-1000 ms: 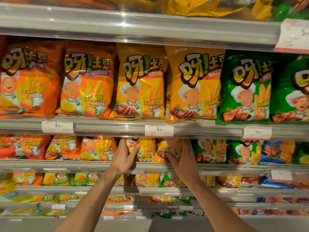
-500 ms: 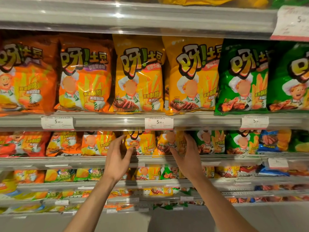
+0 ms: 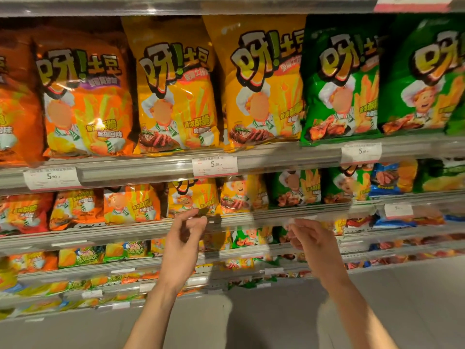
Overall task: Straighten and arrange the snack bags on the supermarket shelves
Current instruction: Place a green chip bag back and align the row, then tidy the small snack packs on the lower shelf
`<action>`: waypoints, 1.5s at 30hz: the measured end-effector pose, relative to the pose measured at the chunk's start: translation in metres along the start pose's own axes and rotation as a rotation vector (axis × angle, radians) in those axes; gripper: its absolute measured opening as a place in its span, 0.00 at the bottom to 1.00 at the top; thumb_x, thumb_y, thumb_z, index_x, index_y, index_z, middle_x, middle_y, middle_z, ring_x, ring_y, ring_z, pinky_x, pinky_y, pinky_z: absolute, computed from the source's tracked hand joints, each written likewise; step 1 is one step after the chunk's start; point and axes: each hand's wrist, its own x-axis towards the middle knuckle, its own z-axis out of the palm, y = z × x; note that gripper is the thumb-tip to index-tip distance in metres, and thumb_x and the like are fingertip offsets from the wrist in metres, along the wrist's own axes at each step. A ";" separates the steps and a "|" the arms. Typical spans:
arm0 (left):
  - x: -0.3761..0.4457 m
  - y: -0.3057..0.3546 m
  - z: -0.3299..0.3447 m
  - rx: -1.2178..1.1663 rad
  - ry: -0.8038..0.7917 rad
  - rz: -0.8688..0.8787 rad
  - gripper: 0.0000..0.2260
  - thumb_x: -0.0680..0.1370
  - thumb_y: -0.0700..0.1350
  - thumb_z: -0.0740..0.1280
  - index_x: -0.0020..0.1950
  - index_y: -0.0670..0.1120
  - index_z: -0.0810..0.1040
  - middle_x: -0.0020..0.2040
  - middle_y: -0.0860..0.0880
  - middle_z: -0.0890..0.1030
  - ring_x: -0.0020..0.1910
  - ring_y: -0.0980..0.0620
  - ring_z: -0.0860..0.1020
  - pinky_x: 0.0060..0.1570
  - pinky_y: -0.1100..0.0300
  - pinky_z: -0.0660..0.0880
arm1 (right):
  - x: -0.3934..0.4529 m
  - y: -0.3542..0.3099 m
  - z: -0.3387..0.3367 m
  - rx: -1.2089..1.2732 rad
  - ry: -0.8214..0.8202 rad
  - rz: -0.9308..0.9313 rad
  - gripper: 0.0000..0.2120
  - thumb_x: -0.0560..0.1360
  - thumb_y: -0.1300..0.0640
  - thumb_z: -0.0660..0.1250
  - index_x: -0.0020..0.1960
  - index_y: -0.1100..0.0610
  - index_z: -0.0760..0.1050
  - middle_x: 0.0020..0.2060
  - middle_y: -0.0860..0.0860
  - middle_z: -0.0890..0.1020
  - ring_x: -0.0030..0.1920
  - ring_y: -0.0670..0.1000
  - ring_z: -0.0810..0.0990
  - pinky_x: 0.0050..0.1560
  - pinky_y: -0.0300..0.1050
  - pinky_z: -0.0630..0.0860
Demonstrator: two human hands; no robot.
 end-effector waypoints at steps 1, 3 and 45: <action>-0.004 0.002 0.010 -0.013 0.004 -0.005 0.17 0.75 0.58 0.67 0.62 0.53 0.78 0.46 0.56 0.85 0.49 0.58 0.83 0.54 0.63 0.76 | 0.000 0.001 -0.010 0.015 0.000 0.003 0.09 0.80 0.59 0.69 0.59 0.59 0.80 0.46 0.53 0.87 0.47 0.47 0.87 0.48 0.40 0.84; -0.012 0.007 0.033 -0.036 0.020 -0.007 0.17 0.75 0.57 0.68 0.62 0.53 0.78 0.47 0.52 0.86 0.51 0.53 0.84 0.56 0.59 0.77 | 0.005 0.002 -0.035 0.023 -0.005 0.005 0.07 0.80 0.57 0.69 0.57 0.55 0.80 0.46 0.52 0.87 0.46 0.48 0.87 0.49 0.42 0.83; -0.057 0.079 0.380 -0.147 0.004 0.026 0.05 0.81 0.48 0.69 0.56 0.56 0.82 0.50 0.60 0.86 0.47 0.58 0.85 0.51 0.59 0.77 | 0.083 0.010 -0.379 -0.014 0.155 -0.169 0.10 0.81 0.58 0.68 0.49 0.43 0.83 0.43 0.45 0.88 0.46 0.45 0.87 0.49 0.41 0.83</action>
